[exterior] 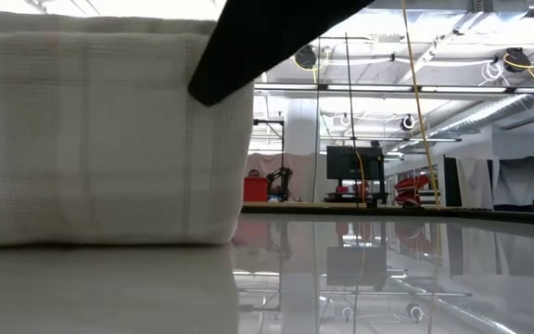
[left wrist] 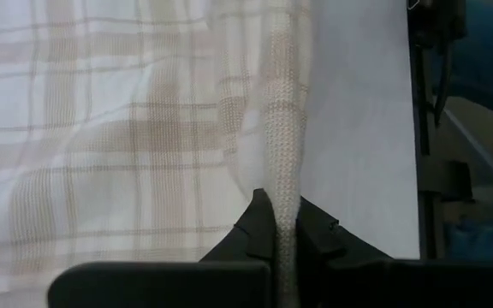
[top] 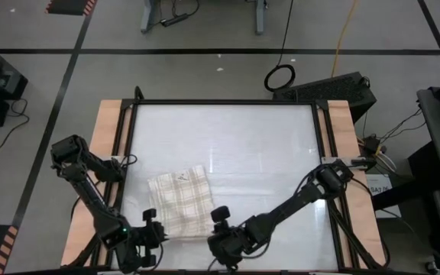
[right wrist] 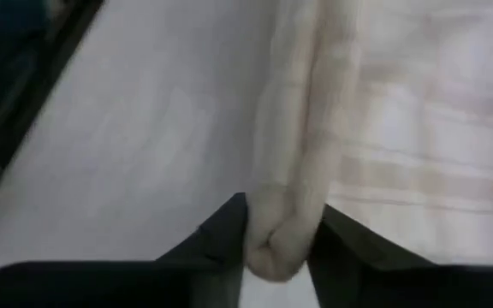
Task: Roll towel
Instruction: Roll the white towel
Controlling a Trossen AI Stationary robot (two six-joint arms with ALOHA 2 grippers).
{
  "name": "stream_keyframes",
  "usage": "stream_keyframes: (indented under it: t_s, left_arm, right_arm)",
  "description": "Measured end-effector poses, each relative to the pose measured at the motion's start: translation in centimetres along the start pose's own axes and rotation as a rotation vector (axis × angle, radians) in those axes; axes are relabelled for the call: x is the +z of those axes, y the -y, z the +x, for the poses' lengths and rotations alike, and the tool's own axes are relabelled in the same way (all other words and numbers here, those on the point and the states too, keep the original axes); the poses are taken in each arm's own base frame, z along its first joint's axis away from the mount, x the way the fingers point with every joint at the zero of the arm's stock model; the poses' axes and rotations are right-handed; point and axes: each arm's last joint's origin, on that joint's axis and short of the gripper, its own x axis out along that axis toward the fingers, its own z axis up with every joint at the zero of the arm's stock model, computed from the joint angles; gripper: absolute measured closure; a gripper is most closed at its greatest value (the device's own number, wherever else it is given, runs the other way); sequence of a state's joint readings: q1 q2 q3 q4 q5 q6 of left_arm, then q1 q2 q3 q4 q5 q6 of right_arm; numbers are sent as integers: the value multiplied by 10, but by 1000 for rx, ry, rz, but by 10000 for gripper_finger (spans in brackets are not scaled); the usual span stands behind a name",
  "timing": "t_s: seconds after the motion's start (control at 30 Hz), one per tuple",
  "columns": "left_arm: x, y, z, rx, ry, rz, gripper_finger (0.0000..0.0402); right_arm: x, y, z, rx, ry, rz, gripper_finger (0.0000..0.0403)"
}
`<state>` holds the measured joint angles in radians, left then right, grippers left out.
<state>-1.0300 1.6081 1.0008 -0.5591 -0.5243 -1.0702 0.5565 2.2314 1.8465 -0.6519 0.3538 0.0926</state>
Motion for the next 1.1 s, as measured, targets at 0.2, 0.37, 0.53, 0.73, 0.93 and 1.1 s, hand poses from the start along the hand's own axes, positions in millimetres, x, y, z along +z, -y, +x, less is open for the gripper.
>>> stream_keyframes:
  t_s: [0.2,0.37,0.53,0.73,0.93,1.1]
  left_arm:
    - [-3,4,-3,-28,5,-73,389]
    - [-1,9,0,-99,18,-122,389]
    - [-4,5,13,-188,54,-214,389]
    - [-10,-4,30,-323,40,-305,389]
    - [-12,-25,48,-373,-68,-397,389]
    - [-2,-43,62,-408,-164,-424,389]
  right_arm:
    - [1,27,11,219,-29,14,389]
    - [0,56,20,456,-36,38,389]
    - [-5,78,24,646,-65,53,397]
    - [-6,75,23,878,-29,15,395]
    - [-12,92,33,965,-22,29,395]
    - [-27,105,57,1071,-75,106,395]
